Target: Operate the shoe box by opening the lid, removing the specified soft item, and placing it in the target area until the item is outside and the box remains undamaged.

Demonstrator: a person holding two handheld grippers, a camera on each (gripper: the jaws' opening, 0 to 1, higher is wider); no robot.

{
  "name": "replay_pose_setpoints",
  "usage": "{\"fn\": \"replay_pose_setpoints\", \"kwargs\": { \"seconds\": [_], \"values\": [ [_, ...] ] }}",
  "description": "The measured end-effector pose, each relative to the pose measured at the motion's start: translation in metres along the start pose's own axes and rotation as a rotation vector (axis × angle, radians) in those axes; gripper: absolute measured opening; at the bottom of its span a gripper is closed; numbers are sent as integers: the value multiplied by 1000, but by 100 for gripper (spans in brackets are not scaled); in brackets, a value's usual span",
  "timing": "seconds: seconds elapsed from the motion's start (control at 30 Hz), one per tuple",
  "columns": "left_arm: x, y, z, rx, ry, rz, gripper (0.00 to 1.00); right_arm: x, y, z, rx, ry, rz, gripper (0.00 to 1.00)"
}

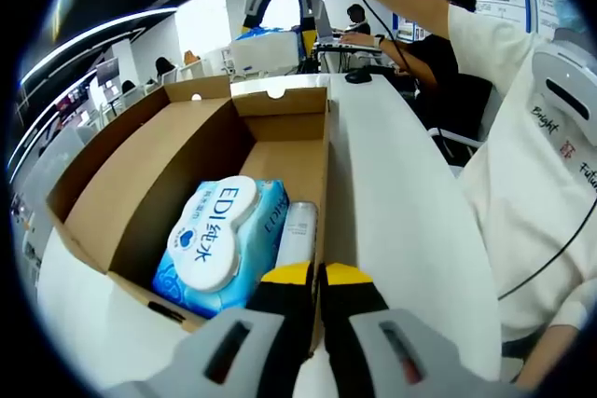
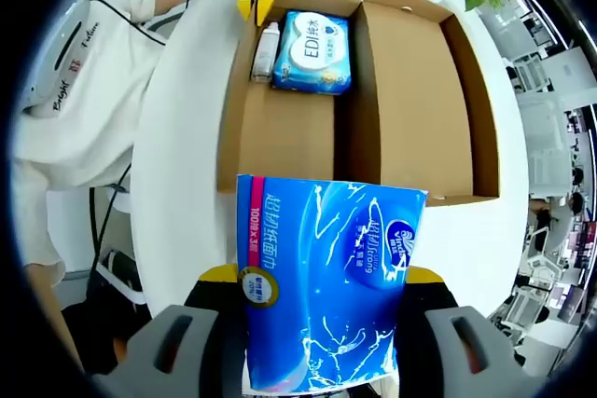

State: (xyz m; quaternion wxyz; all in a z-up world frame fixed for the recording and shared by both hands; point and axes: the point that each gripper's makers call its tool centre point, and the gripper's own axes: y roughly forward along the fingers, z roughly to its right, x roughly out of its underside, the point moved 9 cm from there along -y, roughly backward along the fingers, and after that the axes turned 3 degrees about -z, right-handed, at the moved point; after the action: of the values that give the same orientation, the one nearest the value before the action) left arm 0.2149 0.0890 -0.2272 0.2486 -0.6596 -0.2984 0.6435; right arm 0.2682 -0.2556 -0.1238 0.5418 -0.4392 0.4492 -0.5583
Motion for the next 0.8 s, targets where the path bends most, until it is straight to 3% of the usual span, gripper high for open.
{"fn": "replay_pose_setpoints", "kwargs": {
  "seconds": [0.33, 0.8],
  "values": [
    [0, 0, 0, -5, 1, 2, 2, 5, 3, 0, 14, -1, -21, 62],
    [2, -1, 0, -5, 2, 11, 2, 27, 16, 5, 29, 23, -54, 62]
  ]
}}
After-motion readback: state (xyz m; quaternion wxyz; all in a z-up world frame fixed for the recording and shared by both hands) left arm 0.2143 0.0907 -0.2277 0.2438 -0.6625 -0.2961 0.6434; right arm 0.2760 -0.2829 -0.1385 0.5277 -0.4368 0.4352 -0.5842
